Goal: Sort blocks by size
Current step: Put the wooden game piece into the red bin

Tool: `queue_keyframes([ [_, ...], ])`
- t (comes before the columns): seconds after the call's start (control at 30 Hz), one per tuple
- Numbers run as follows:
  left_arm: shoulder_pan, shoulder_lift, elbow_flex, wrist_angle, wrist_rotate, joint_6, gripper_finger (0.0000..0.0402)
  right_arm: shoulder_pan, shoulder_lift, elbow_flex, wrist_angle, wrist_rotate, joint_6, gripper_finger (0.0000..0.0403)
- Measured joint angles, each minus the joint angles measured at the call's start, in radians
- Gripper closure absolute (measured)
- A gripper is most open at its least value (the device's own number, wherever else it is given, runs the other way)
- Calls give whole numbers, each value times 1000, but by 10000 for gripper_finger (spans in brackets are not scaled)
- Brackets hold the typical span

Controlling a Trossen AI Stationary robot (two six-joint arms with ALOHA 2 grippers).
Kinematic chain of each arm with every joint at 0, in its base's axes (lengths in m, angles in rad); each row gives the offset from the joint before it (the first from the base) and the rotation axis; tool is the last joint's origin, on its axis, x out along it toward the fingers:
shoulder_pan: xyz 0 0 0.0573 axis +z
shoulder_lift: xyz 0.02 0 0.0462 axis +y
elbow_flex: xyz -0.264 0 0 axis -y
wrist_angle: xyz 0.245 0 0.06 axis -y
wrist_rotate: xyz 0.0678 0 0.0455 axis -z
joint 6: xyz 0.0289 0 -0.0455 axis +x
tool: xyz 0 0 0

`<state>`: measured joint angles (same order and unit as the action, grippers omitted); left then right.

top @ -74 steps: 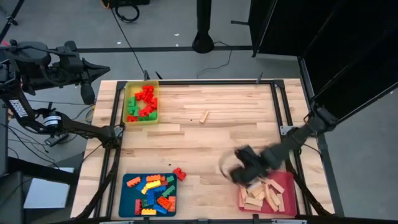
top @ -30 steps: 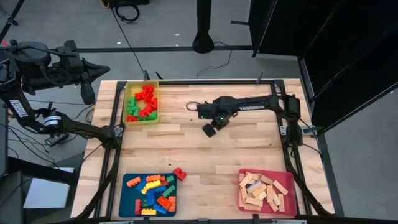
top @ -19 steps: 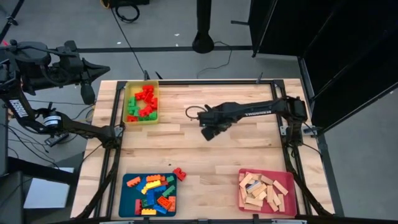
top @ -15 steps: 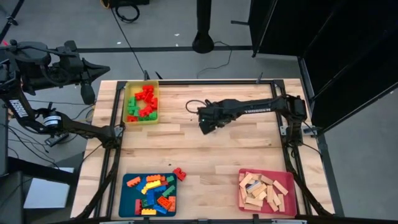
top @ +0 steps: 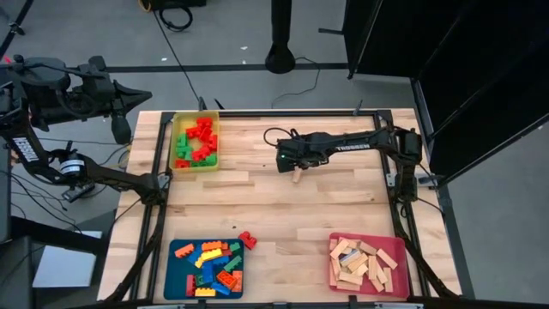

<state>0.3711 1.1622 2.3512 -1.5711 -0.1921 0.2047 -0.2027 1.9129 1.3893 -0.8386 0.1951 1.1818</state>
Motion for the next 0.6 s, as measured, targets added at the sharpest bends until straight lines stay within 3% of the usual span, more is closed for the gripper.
queue_keyframes([
  [0.6,0,0,0,0,0,0,399,-3,-1,-166,172,-42,83,157],
])
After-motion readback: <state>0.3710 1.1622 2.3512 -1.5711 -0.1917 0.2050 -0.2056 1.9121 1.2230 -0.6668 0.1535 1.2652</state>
